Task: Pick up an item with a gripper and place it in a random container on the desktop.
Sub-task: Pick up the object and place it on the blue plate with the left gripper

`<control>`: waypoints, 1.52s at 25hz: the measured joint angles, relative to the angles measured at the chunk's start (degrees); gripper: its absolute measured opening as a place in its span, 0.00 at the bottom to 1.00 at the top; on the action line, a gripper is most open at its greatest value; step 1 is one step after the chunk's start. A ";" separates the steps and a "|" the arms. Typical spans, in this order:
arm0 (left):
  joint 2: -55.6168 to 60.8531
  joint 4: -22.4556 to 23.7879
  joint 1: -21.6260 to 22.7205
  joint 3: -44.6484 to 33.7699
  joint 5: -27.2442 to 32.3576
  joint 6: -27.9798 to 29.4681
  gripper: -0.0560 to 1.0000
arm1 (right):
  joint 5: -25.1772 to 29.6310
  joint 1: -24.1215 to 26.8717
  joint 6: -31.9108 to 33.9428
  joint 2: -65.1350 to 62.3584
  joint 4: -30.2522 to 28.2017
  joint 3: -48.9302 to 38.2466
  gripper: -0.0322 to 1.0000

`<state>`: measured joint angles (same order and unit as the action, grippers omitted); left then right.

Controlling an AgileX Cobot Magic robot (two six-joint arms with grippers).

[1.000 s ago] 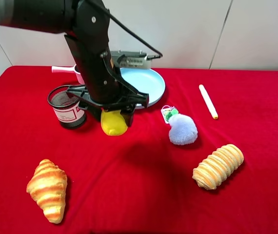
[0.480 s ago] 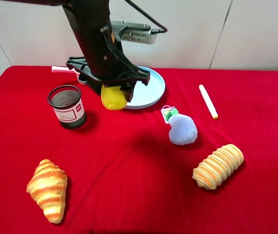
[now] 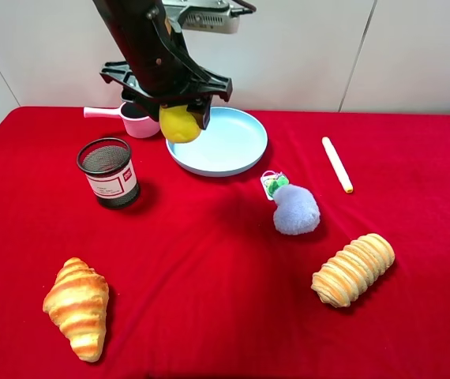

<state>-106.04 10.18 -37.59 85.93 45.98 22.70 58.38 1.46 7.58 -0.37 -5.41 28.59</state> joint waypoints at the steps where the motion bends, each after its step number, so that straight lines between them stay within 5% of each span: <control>1: -0.37 0.00 0.18 0.54 -0.16 -0.59 0.68 | 0.00 0.00 0.00 0.00 0.00 0.00 0.70; 21: -20.03 3.24 0.79 21.27 -0.78 -9.62 0.68 | 0.00 0.00 0.00 0.00 0.00 0.00 0.70; 38: -26.65 4.64 2.57 22.13 -10.18 -10.28 0.68 | 0.00 0.00 0.00 0.00 0.00 0.00 0.70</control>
<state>-132.69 14.82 -35.02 108.06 35.80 12.42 58.38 1.46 7.58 -0.37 -5.41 28.59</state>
